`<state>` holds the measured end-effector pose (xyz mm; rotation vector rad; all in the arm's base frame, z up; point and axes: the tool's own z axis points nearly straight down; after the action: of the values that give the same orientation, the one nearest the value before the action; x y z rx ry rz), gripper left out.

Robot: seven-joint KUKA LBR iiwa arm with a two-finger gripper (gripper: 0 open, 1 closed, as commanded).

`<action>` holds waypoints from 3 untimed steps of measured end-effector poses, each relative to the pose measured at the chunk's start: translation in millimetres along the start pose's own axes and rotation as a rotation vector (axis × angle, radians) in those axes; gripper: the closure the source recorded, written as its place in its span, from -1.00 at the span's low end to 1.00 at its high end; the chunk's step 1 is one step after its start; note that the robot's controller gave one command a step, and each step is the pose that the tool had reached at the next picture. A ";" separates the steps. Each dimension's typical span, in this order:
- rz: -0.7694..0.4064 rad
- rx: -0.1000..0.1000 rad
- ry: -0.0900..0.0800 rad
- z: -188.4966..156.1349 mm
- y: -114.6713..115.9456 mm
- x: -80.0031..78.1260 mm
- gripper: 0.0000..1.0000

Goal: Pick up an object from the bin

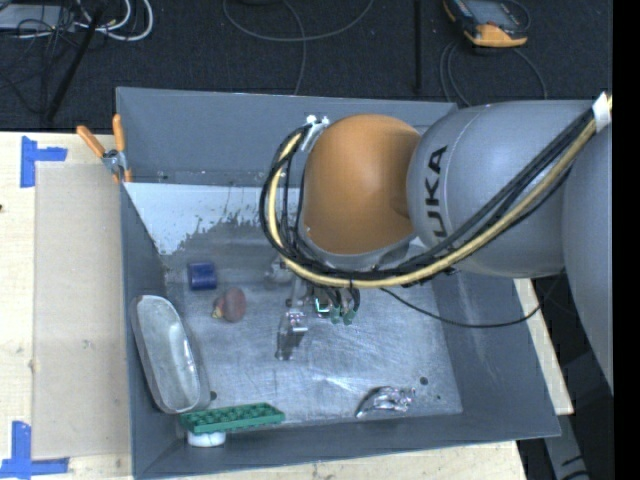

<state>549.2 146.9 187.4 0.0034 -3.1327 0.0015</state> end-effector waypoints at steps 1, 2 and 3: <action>-0.159 -0.003 -0.014 117.0 22.2 -54.2 -1.00; -0.173 -0.002 -0.012 110.9 48.1 -68.6 -1.00; -0.168 -0.003 -0.014 109.6 47.0 -69.3 1.00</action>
Offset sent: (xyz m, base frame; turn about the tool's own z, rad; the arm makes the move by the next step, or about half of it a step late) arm 0.0510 0.0217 -0.1174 -0.1610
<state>617.4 194.0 77.1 0.2676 -3.1355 -0.0040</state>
